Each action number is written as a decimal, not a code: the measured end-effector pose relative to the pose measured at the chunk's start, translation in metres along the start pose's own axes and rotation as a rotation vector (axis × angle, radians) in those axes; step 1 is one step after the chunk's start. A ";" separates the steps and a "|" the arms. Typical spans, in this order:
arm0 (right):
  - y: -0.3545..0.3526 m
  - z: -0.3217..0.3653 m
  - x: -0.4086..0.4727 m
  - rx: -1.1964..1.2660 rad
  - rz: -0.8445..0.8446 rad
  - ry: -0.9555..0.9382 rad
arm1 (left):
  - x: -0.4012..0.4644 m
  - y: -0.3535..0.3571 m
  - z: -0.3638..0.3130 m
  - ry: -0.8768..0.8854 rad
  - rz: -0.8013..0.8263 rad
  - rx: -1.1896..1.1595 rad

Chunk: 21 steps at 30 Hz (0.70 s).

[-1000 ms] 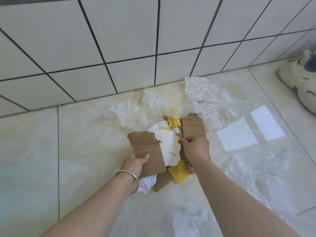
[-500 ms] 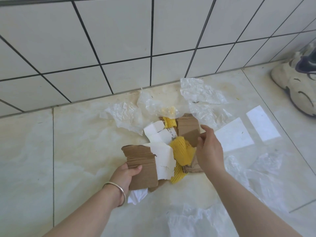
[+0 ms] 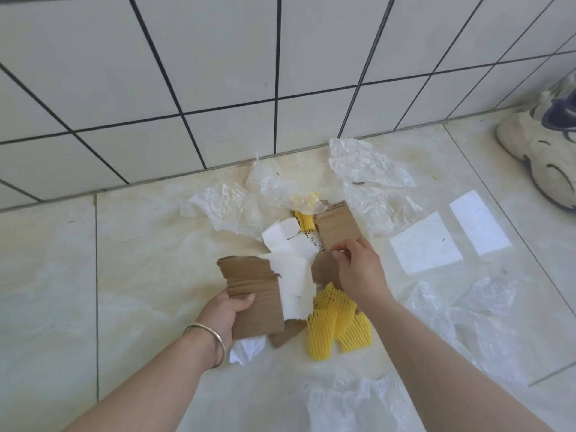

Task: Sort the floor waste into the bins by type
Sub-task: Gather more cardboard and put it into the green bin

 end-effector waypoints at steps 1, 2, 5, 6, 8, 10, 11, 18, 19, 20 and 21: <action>0.003 0.000 0.002 -0.015 0.013 0.024 | 0.003 0.000 0.000 0.004 -0.040 -0.038; 0.007 -0.001 0.002 -0.090 0.027 0.038 | 0.006 0.000 0.000 0.007 -0.080 -0.058; 0.017 -0.005 -0.004 -0.415 0.020 0.070 | 0.016 -0.003 0.006 0.035 -0.161 -0.007; 0.018 -0.006 -0.006 -0.463 0.011 0.088 | 0.018 -0.003 0.007 0.045 -0.173 0.025; 0.018 -0.011 -0.006 -0.435 0.010 0.144 | 0.018 -0.003 0.009 0.056 -0.195 0.056; 0.016 -0.017 -0.005 -0.331 0.029 0.208 | 0.016 -0.003 0.010 0.054 -0.210 0.058; 0.014 -0.020 -0.004 -0.281 0.044 0.238 | 0.015 -0.002 0.010 0.051 -0.210 0.059; -0.026 0.001 -0.006 -0.118 0.081 0.191 | 0.001 -0.003 -0.007 0.090 -0.207 0.032; -0.037 0.009 -0.008 -0.036 0.064 0.177 | -0.004 -0.003 -0.013 0.099 -0.204 0.025; -0.047 0.019 -0.013 0.079 0.073 0.168 | -0.008 -0.004 -0.018 0.107 -0.200 0.019; -0.053 0.029 -0.020 0.195 0.106 0.163 | -0.013 -0.005 -0.023 0.116 -0.191 0.019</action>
Point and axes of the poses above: each hand's wrist, its own x-axis towards the middle knuckle, its own y-axis out of the palm, z = x × y, the point moved 8 cm from there along x, towards the middle knuckle, and after that the axes turned 10 degrees about y, right-handed, at the moved point
